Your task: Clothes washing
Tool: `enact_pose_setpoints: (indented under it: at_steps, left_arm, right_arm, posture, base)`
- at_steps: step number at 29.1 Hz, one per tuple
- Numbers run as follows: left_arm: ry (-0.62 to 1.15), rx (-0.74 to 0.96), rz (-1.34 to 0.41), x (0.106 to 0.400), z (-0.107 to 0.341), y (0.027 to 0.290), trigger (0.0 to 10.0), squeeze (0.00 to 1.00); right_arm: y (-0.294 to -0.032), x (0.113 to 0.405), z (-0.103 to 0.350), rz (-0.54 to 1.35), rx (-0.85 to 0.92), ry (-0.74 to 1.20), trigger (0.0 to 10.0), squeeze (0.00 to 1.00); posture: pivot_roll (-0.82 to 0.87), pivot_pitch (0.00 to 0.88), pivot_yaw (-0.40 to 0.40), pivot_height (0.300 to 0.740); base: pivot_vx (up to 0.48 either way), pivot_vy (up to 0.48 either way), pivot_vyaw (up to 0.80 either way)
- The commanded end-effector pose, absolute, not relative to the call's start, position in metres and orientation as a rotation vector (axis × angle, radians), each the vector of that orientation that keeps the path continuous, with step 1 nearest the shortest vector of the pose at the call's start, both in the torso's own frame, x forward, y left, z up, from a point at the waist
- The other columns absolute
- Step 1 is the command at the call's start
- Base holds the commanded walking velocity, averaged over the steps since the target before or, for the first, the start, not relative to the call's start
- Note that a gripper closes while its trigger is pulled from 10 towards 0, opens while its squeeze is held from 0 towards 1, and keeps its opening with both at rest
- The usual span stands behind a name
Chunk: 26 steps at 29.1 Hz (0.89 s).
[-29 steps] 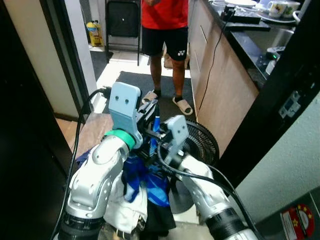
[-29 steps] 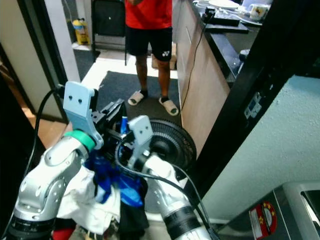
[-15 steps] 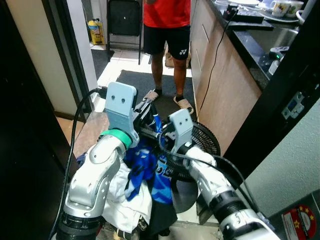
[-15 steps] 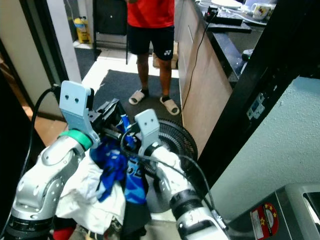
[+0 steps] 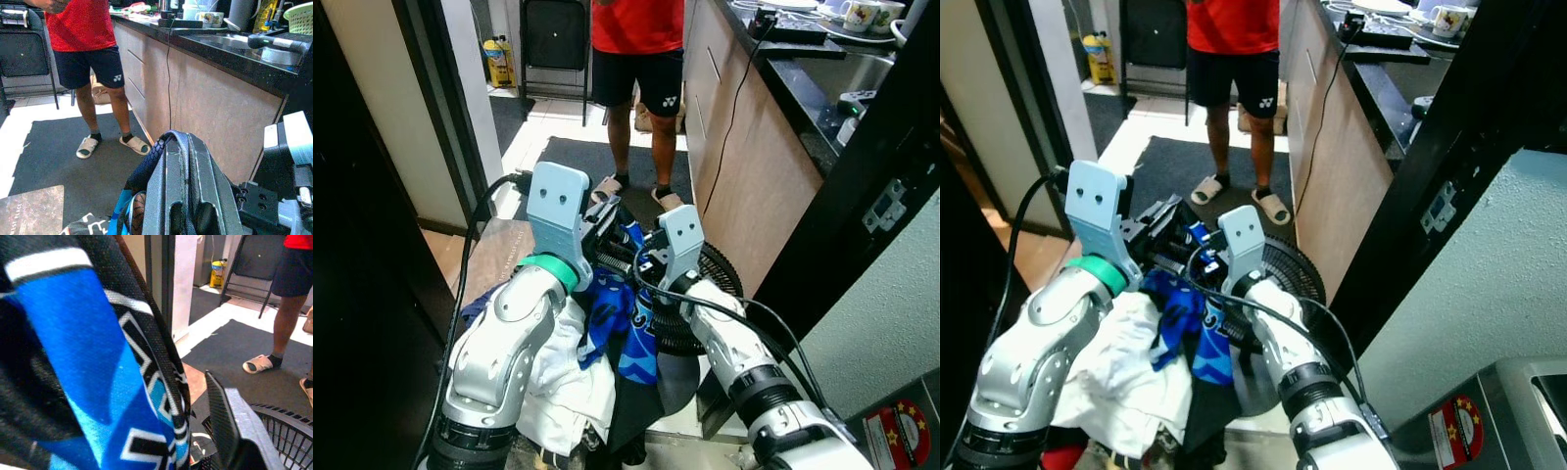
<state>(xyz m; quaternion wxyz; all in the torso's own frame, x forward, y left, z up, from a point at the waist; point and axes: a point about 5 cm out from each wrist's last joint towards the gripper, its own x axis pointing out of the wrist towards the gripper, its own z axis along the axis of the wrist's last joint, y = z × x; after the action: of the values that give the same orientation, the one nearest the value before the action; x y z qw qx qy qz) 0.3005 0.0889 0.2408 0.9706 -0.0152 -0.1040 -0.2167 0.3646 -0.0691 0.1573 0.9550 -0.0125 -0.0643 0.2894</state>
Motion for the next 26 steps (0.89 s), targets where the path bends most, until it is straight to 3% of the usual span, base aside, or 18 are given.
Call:
enact_pose_setpoints:
  at_steps: [1, 26]
  left_arm:
    - [-0.228, -0.028, -0.447, 0.298, 0.244, 0.087, 10.0, 0.00]
    - [-0.217, -0.021, -0.447, 0.298, 0.242, 0.087, 10.0, 0.00]
  right_arm:
    - [-0.071, 0.366, 0.158, 0.575, -0.009, -0.130, 0.0, 0.00]
    - [-0.074, 0.360, 0.169, 0.590, 0.045, -0.245, 0.0, 0.00]
  posture:
    - [0.18, 0.031, 0.002, 0.740]
    - [0.17, 0.032, 0.010, 0.740]
  base:
    - [0.000, 0.000, 0.00]
    - [0.000, 0.000, 0.00]
